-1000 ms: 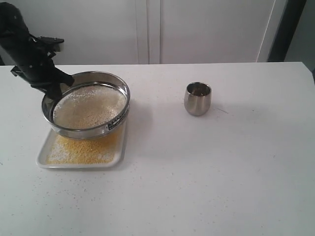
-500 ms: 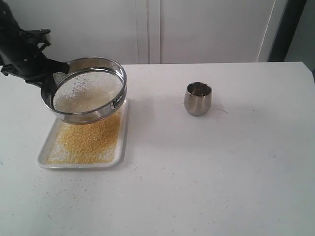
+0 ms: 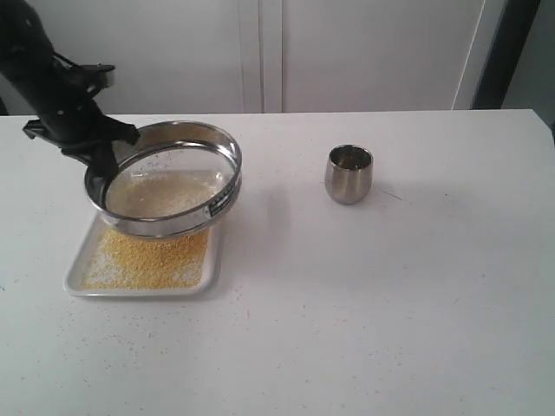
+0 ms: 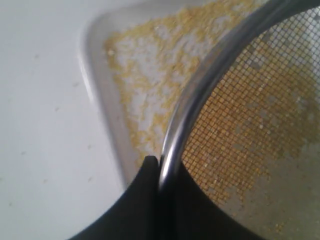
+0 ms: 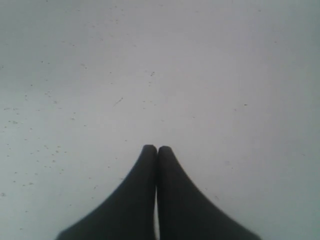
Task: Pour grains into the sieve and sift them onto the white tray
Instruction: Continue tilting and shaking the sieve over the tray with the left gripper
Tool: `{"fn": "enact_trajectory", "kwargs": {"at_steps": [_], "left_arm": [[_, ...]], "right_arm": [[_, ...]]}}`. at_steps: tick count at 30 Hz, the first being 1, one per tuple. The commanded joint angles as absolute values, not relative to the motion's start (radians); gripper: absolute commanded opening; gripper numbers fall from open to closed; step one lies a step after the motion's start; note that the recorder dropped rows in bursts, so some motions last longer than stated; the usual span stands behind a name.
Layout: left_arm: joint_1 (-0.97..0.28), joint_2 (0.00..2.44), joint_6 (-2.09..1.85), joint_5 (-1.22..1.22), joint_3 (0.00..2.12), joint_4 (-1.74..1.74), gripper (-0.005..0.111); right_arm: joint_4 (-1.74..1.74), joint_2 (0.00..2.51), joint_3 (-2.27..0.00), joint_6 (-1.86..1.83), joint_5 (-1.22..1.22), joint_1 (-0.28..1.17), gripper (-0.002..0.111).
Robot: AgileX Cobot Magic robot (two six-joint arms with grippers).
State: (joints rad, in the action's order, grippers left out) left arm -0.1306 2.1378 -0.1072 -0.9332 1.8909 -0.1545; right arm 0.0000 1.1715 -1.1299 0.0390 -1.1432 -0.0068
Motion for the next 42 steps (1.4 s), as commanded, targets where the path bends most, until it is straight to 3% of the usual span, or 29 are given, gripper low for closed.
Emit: {"fn": "enact_trajectory", "kwargs": {"at_steps": [1, 3, 6, 8, 11, 15, 19, 23, 26, 29, 33, 38, 42], "left_arm": [[-0.142, 2.182, 0.028, -0.998, 2.031, -0.054, 0.0], [-0.142, 2.197, 0.0, -1.221, 2.083, -0.036, 0.0], [-0.145, 2.131, -0.042, -1.221, 2.03, -0.118, 0.0], [-0.151, 2.151, -0.015, -1.085, 2.072, -0.033, 0.0], [-0.121, 2.279, 0.099, -1.221, 2.212, 0.047, 0.0], [-0.145, 2.151, -0.062, -1.19, 1.997, -0.141, 0.0], [-0.146, 2.169, 0.05, -0.904, 2.05, 0.027, 0.0], [-0.141, 2.199, 0.04, -1.221, 2.116, 0.033, 0.0], [-0.147, 2.135, -0.015, -1.221, 1.992, -0.05, 0.0], [-0.154, 2.058, -0.017, -1.041, 1.87, -0.09, 0.0], [-0.142, 2.144, 0.011, -0.843, 1.959, -0.055, 0.0], [-0.119, 2.242, -0.006, -1.221, 2.12, -0.059, 0.0], [-0.163, 2.099, 0.0, -1.103, 1.898, -0.055, 0.0]], "right_arm": [[-0.006, 1.165, -1.126, 0.039, -1.134, -0.012, 0.0], [-0.006, 1.165, -1.126, 0.039, -1.134, -0.012, 0.0], [0.0, 1.165, -1.126, 0.039, -1.134, -0.012, 0.0], [0.0, 1.165, -1.126, 0.039, -1.134, -0.012, 0.0], [0.0, 1.165, -1.126, 0.039, -1.134, -0.012, 0.0], [0.0, 1.165, -1.126, 0.039, -1.138, -0.012, 0.0], [0.0, 1.165, -1.126, 0.039, -1.131, -0.012, 0.0], [0.0, 1.165, -1.126, 0.039, -1.129, -0.012, 0.0], [0.0, 1.165, -1.126, 0.039, -1.129, -0.012, 0.0], [0.0, 1.167, -1.126, 0.039, -1.119, -0.012, 0.0], [0.0, 1.168, -1.126, 0.039, -1.106, -0.012, 0.0], [0.0, 1.168, -1.126, 0.039, -1.09, -0.012, 0.0], [0.0, 1.168, -1.126, 0.039, -1.092, -0.012, 0.0]]}}
